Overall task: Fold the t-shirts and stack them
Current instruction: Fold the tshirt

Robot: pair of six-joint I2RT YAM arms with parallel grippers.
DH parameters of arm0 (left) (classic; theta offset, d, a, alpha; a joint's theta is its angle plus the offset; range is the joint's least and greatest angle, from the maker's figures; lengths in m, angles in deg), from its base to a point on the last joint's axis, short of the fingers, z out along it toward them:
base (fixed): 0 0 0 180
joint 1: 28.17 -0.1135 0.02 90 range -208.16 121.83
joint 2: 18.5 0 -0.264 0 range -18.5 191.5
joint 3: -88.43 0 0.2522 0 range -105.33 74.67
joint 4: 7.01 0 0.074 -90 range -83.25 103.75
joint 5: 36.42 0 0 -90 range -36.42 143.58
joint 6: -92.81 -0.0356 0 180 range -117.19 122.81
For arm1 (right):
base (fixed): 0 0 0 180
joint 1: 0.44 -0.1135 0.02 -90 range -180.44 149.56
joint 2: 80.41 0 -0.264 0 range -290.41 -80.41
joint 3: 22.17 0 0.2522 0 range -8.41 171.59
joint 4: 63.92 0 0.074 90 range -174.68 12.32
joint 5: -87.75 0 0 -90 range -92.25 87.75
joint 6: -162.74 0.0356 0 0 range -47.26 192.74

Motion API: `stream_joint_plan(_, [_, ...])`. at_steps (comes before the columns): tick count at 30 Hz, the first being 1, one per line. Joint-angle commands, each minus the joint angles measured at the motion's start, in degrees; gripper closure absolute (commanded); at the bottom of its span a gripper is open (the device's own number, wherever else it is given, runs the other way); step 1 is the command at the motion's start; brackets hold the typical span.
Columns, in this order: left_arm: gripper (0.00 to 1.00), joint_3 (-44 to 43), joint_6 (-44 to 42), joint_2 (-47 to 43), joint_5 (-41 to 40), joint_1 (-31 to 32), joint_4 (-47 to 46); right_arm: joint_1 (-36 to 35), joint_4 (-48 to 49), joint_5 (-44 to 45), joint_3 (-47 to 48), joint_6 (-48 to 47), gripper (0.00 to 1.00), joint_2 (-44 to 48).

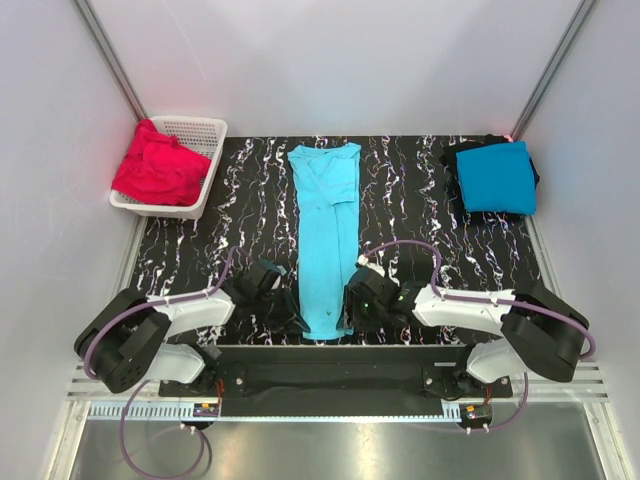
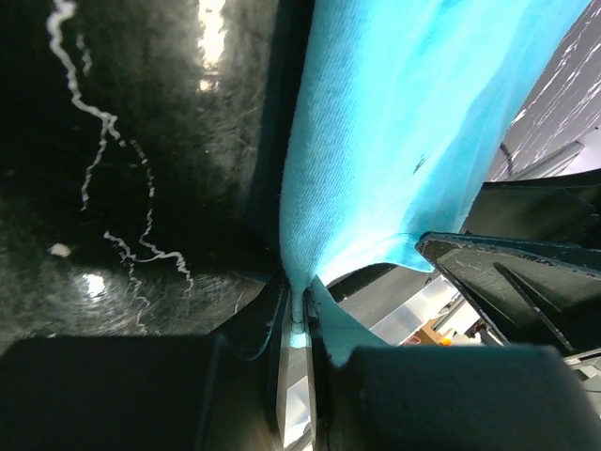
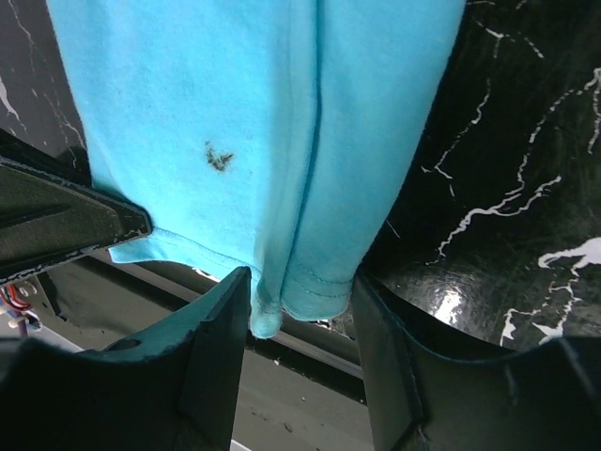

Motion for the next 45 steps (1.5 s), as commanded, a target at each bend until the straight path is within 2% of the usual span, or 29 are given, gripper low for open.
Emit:
stream_joint_plan(1, [0.87,-2.3,0.7,0.8,0.4,0.5,-1.6,-0.9,-7.1,5.5,-1.1,0.9,0.45,0.3])
stream_joint_plan(11, [0.88,-2.5,1.1,1.6,-0.3,1.1,-1.5,-2.3,-12.2,10.1,-1.4,4.3,0.50,-1.0])
stream_joint_plan(14, [0.89,-2.6,1.1,1.8,-0.6,1.1,-1.5,-2.5,-12.2,10.3,-1.9,4.5,0.56,-1.7])
stream_joint_plan(18, [1.00,-2.6,1.1,1.7,-0.8,1.1,-1.5,-3.0,-12.2,10.0,-1.3,4.6,0.80,-2.8])
stream_joint_plan(19, [1.00,-2.7,1.1,1.7,-0.9,1.1,-1.5,-3.2,-12.2,9.9,-1.2,4.7,0.86,-2.9])
stream_joint_plan(20, [1.00,-2.8,1.0,1.5,-1.0,1.1,-1.5,-3.2,-12.3,10.1,-1.1,4.6,0.97,-3.2])
stream_joint_plan(21, [1.00,-3.2,0.7,1.4,-1.4,1.1,-1.5,-3.5,-12.2,10.0,-0.6,4.4,1.00,-3.3])
stream_joint_plan(34, [1.00,-7.2,-2.1,-6.4,-5.7,1.4,1.3,-4.2,-18.0,14.3,6.6,0.6,1.00,-2.2])
stream_joint_plan(38, [1.00,-9.5,-4.1,-6.2,-8.5,1.4,5.3,-4.2,-22.0,19.5,11.0,-3.4,1.00,-2.8])
stream_joint_plan(45, [1.00,-11.7,-5.0,-3.3,-10.8,1.4,6.2,-4.1,-24.0,23.9,20.1,-9.6,1.00,-7.6])
